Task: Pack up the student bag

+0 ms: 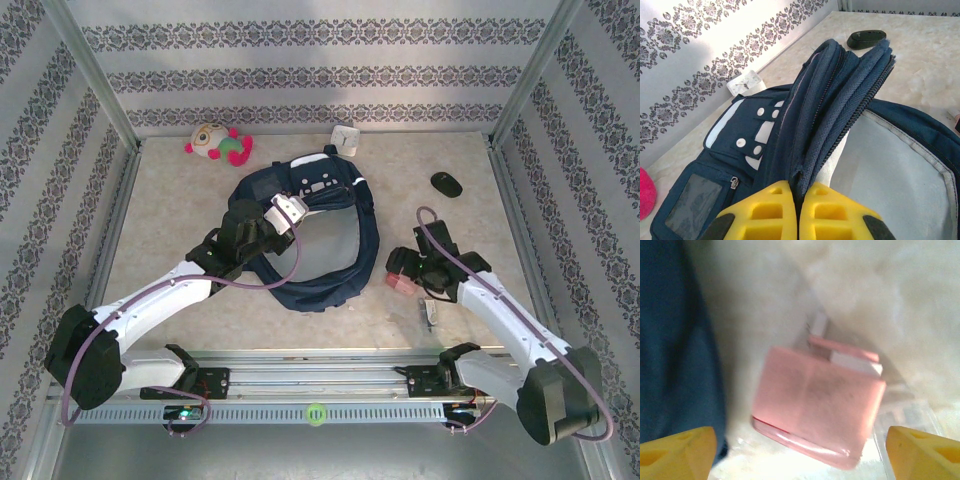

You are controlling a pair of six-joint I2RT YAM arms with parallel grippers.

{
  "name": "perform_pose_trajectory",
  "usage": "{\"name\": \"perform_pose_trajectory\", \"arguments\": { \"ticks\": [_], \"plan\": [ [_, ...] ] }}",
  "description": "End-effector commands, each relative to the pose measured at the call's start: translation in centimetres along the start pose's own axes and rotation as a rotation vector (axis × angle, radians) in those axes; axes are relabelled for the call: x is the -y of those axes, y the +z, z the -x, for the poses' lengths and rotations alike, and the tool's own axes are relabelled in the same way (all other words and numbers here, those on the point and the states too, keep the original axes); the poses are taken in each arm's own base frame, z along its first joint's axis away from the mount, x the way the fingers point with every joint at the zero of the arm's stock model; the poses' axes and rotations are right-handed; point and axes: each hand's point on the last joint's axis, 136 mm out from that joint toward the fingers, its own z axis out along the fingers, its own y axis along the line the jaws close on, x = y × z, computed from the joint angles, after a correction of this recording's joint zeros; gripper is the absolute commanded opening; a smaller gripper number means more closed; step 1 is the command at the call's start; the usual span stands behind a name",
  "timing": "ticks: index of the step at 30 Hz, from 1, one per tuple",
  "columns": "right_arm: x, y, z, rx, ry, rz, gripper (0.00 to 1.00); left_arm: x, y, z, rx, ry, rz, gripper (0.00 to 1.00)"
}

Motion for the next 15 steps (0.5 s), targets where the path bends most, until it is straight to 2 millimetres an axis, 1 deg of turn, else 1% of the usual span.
{"name": "perform_pose_trajectory", "arguments": {
  "ticks": [1,3,4,12,15],
  "plan": [
    [1.2,0.6,-2.0,-0.071,-0.024,-0.055,0.89,-1.8,-0.2,1.9,0.047,-0.012,0.064,0.00],
    [1.3,1.0,-2.2,-0.076,-0.033,-0.067,0.91,-1.7,-0.1,1.7,0.040,-0.013,0.061,0.00],
    [1.1,1.1,-2.1,-0.074,-0.035,-0.065,0.98,-1.7,-0.1,1.8,0.040,-0.011,0.060,0.00],
    [-0.9,2.6,-1.3,-0.089,-0.062,-0.018,0.98,-1.7,-0.2,1.6,0.031,-0.007,0.063,0.00],
    [-1.7,2.9,-0.6,-0.084,-0.086,-0.001,0.98,-1.8,-0.2,1.4,0.028,-0.006,0.066,0.00]
  ]
}}
